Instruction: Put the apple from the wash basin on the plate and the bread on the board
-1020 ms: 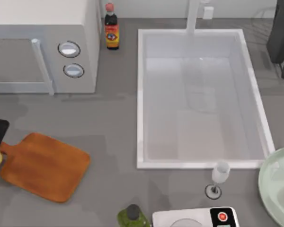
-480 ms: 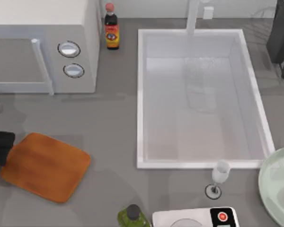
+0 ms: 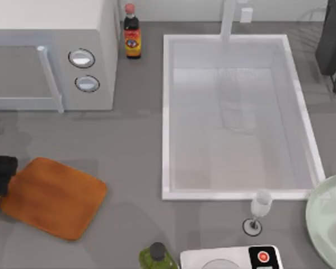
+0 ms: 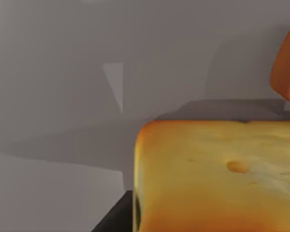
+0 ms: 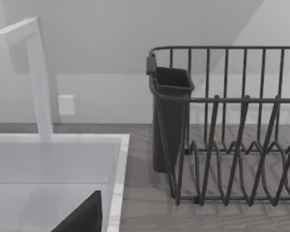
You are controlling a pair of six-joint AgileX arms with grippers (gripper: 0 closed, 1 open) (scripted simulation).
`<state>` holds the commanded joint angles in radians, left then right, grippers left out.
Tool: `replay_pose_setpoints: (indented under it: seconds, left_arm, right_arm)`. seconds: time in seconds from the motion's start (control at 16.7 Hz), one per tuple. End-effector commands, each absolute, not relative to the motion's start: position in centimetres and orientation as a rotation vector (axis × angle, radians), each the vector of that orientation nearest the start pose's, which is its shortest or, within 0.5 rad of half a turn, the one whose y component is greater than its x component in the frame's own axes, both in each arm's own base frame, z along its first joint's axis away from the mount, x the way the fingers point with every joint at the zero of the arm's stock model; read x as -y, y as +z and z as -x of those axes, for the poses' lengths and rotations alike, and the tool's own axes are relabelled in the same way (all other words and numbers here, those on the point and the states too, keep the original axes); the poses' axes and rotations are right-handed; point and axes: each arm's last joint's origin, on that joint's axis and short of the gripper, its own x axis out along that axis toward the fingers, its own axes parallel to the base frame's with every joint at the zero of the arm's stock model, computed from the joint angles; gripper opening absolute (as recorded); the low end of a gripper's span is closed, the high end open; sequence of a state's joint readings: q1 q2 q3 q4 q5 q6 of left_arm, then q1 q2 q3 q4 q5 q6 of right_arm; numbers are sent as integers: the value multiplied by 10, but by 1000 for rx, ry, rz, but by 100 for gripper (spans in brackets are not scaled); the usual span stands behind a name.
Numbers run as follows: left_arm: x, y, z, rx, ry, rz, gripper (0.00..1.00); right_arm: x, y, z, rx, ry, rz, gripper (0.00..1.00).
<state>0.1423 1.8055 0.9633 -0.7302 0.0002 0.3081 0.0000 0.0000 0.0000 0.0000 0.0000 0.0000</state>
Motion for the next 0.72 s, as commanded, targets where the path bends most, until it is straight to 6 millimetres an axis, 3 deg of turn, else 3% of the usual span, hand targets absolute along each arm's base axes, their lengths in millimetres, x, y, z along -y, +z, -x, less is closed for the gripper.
replay_pose_setpoints:
  seconds: [0.42,0.72]
  left_arm:
    - [-43,114,-292,-1569,-127,-127,2]
    - [-43,114,-292,-1569,-127,-127,0]
  right_arm:
    - [1,160,-106,0,0,0,100]
    - [1,160,-106,0,0,0,100]
